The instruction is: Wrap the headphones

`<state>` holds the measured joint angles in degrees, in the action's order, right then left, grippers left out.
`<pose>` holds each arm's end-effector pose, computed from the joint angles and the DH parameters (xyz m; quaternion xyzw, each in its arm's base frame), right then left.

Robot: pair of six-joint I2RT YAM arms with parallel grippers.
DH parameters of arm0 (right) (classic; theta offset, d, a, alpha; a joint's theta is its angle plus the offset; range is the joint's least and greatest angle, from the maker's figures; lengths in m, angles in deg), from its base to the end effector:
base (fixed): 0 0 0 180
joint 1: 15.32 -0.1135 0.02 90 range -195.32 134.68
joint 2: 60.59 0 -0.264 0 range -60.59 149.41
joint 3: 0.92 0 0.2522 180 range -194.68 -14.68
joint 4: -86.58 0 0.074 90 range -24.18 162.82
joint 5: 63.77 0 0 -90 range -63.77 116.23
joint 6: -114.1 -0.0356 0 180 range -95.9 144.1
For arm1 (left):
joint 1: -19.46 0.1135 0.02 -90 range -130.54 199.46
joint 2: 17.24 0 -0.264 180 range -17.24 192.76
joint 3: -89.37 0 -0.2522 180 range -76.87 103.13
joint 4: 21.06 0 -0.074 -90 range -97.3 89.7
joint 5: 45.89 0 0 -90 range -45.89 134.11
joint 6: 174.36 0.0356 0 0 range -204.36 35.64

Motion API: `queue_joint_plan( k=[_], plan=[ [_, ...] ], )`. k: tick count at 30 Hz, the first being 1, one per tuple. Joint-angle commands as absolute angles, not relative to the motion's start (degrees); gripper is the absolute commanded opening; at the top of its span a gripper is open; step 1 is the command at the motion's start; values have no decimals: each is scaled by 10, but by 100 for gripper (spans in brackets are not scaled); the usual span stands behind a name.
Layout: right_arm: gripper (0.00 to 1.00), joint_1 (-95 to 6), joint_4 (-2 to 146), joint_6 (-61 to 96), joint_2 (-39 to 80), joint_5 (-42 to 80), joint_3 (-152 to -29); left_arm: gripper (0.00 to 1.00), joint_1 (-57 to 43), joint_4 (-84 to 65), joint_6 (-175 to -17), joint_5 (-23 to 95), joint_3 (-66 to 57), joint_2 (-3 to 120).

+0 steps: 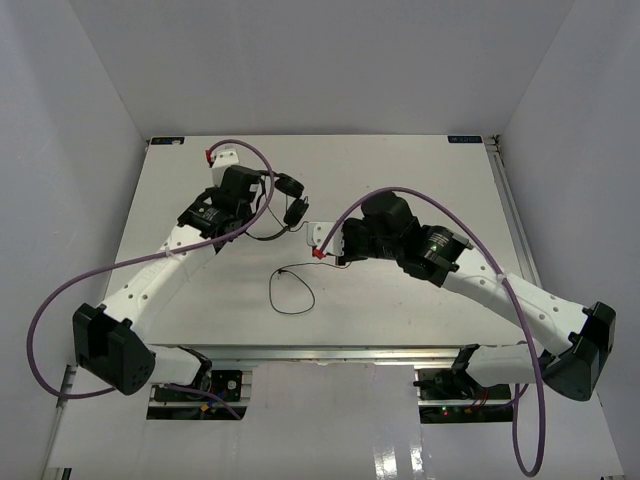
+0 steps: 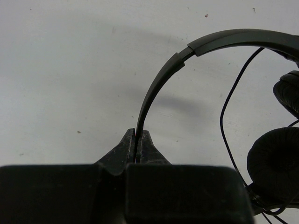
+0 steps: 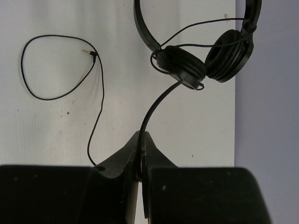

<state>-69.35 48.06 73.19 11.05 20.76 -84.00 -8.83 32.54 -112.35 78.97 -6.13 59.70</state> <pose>0.1626 0.2298 0.3643 -0.6828 0.5102 0.0631 0.5191 0.2580 -0.1157 0.3296 -0.1098 0.8850 0.0765 0.4459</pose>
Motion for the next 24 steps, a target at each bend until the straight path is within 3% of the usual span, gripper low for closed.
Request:
queue_joint_plan(
  k=[1, 24],
  plan=[
    [8, -702, 495, 776, 111, 292, -851, 0, -84, 276, -1122, 740, -65, 610],
    [8, -697, 556, 819, 150, 383, -859, 0, -85, 245, -1007, 532, -214, 540]
  ],
)
